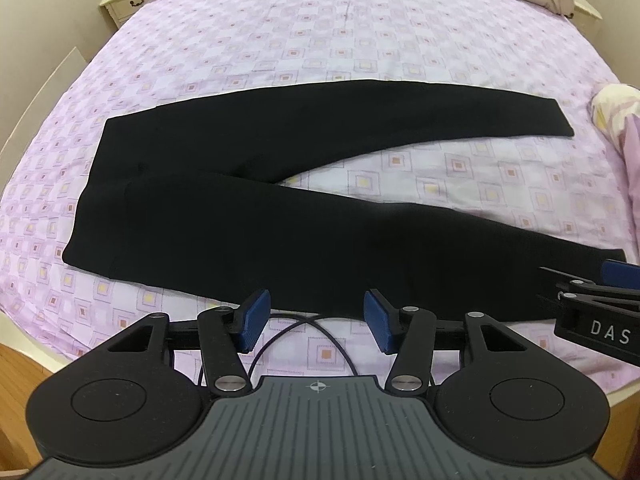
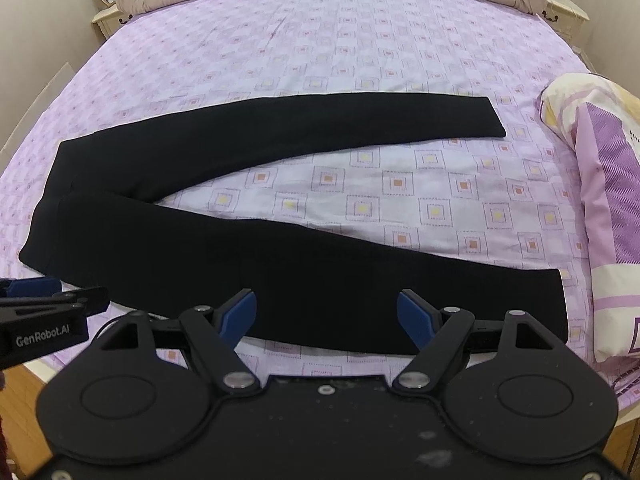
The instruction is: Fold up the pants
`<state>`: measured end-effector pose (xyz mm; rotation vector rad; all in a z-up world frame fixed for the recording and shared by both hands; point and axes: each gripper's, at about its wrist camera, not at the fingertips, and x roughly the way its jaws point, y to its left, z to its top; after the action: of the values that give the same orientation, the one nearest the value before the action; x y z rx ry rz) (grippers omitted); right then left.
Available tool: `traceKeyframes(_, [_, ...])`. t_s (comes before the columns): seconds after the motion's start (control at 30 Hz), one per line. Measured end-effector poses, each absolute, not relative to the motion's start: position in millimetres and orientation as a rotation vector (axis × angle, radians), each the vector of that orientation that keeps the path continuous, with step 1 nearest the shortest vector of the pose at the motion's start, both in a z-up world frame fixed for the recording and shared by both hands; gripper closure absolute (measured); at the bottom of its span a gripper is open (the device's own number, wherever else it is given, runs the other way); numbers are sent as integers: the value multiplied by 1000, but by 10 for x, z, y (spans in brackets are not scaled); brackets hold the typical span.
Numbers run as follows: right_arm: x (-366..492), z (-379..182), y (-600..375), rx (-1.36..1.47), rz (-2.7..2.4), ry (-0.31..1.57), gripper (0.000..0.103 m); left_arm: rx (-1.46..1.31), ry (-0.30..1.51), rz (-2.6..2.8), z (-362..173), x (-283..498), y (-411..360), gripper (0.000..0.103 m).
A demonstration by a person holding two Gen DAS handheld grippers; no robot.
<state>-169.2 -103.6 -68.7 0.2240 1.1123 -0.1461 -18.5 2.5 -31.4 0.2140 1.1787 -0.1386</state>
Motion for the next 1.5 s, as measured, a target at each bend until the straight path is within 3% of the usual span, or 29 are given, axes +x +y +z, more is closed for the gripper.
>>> traceKeyframes(1.0, [-1579,-777,-918,200,-109,1162,21,224,1222,-103,-319,-55,116,52])
traceKeyframes(1.5, [-1109,-793,-611,169,-183,1163,21,235,1216,-168,-341,637,603,52])
